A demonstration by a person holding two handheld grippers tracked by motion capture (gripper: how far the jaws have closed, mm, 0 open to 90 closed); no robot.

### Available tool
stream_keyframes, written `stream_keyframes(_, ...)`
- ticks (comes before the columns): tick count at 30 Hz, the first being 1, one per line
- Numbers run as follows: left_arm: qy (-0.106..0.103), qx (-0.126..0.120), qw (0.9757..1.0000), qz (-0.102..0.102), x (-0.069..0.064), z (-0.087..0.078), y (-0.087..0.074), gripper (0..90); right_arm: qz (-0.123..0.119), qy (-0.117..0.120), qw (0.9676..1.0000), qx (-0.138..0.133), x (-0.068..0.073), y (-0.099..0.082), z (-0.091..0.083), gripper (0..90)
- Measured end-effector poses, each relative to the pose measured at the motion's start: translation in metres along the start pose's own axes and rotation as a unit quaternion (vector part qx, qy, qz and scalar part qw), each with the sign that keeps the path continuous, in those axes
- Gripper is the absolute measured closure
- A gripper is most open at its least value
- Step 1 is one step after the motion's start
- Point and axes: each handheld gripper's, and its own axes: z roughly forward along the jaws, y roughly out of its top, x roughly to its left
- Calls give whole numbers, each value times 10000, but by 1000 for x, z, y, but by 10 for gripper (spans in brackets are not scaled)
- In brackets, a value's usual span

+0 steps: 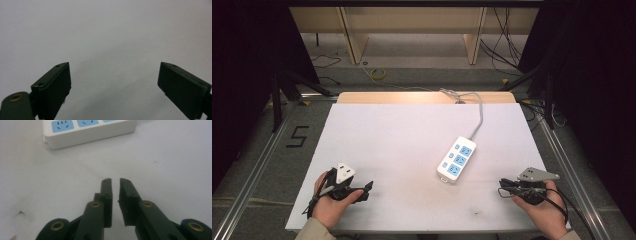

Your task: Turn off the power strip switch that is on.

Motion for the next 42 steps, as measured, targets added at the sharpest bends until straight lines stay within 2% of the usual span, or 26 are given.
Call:
stream_keyframes(3,15,-13,10000,0,0,0,0,112,-50,-16,10000,51,0,2,-1,900)
stream_keyframes(17,61,-25,10000,-51,1,-1,0,117,-46,-75,9998,150,-1,6,-2,900)
stream_keyframes(28,51,-6,10000,-29,1,0,0,122,29,3,9998,196,0,11,-1,900)
stream_keyframes(42,62,2,10000,-14,0,1,0,125,-8,26,9996,278,2,20,2,900)
